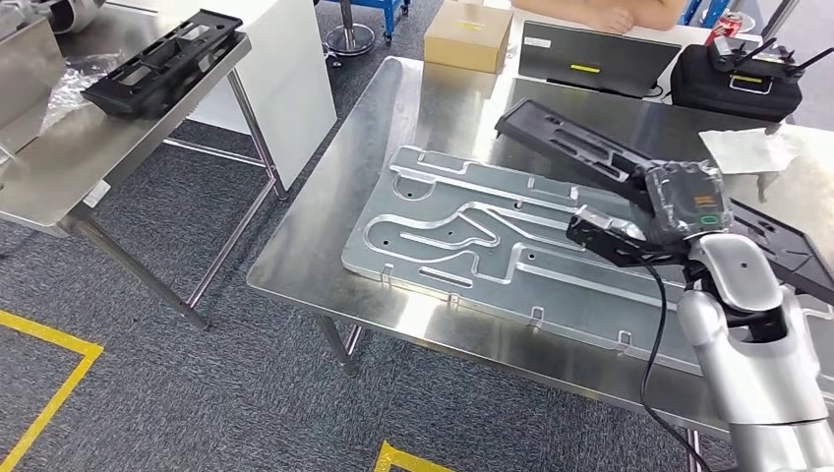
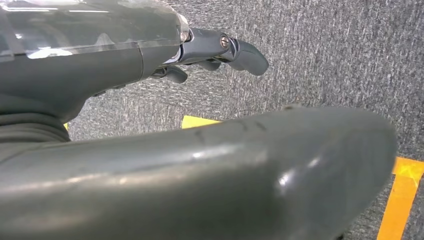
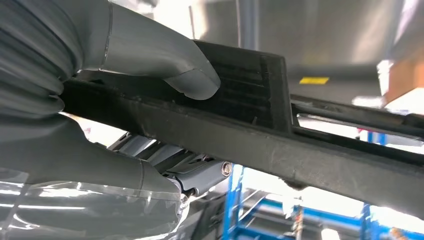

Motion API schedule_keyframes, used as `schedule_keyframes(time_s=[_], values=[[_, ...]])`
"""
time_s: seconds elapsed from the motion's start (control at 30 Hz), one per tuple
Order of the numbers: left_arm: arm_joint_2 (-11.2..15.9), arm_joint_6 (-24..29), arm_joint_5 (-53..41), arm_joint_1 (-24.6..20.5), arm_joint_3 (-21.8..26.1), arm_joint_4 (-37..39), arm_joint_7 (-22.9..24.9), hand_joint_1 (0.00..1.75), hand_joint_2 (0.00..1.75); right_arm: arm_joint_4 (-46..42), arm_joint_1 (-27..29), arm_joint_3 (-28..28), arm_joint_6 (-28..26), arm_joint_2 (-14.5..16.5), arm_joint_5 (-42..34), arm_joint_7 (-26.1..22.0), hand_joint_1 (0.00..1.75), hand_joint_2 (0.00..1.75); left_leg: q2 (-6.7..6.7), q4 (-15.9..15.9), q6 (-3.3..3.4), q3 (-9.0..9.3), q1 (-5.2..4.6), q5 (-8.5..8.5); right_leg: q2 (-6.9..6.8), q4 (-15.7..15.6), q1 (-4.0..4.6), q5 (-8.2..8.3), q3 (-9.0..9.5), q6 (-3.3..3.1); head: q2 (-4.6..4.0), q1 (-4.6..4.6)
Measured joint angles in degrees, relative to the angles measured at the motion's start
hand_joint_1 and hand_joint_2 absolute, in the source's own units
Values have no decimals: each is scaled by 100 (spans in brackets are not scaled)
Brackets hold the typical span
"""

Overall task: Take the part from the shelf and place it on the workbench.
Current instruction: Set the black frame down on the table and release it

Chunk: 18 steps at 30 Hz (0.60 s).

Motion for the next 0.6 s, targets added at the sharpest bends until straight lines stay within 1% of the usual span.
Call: schedule_keyframes(time_s=[0.2, 0.33, 0.47, 0.5, 0.6], values=[[14, -5, -46, -3, 35, 0, 19, 0, 0, 215, 245, 229, 78, 392, 95, -169, 175, 175, -2, -2, -1, -1, 0, 0, 0, -1, 3, 0, 0, 0, 0, -1], [17, -2, -37, -6, 97, 0, 49, 0, 0, 341, 340, 266, 136, 568, 159, -248, 175, 175, -1, -2, -1, -1, -1, 0, 1, -5, 4, 0, 1, 0, -1, -1], [17, 27, -33, -7, 139, 0, 40, 0, 175, 495, 368, 287, 157, 669, 175, -300, 0, 175, -1, -2, -1, 0, -3, 0, 1, -7, 5, 0, 3, 0, 0, -1], [17, 37, -36, -7, 145, 0, 32, 0, 175, 534, 371, 289, 157, 689, 179, -318, 0, 175, -1, -2, -1, 0, -3, 0, 1, -8, 5, 0, 3, 0, 0, -1], [17, 53, -13, -10, 177, 0, 2, 0, 44, 649, 386, 292, 146, 748, 188, -366, 0, 175, 0, -2, -1, 1, -3, 0, 2, -9, 7, 0, 4, 0, 0, -1]])
